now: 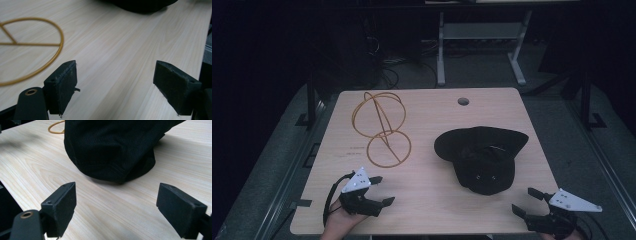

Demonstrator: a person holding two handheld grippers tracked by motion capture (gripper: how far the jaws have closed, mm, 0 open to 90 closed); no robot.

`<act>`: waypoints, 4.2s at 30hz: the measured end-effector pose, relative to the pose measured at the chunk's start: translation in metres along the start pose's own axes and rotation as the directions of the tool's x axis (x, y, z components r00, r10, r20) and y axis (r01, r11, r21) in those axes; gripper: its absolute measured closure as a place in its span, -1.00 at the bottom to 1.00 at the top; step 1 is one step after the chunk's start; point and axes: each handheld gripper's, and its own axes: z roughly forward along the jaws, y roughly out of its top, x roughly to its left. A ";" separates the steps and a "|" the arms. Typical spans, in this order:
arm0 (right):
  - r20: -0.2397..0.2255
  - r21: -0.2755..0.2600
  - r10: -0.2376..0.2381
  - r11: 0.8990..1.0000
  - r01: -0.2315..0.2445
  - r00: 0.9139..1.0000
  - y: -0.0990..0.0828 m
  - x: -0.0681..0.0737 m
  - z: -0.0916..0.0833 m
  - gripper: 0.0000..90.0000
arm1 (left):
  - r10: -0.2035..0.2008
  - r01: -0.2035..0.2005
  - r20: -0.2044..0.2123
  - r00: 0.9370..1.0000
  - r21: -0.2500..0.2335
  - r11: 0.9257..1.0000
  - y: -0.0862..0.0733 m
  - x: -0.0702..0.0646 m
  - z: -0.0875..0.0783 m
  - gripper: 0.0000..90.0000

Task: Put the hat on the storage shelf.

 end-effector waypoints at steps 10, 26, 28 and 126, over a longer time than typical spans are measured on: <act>-0.008 -0.002 0.002 1.000 -0.002 1.000 0.001 -0.001 0.001 -0.65 | 0.045 -0.044 0.057 0.997 -0.030 0.999 0.034 -0.013 0.011 -0.58; -0.020 0.001 -0.002 1.000 0.002 1.000 0.002 0.000 0.002 -0.65 | 0.141 -0.138 0.113 0.983 -0.037 0.990 0.103 -0.031 0.040 -0.58; -0.022 0.001 -0.003 1.000 0.003 1.000 0.002 0.000 0.002 -0.65 | 0.154 -0.150 0.117 0.981 -0.040 0.988 0.112 -0.033 0.046 -0.58; -0.096 -0.137 -0.074 0.989 0.060 0.993 0.101 -0.010 0.031 0.97 | 0.258 -0.267 0.158 0.953 0.044 0.963 0.084 -0.040 0.073 0.23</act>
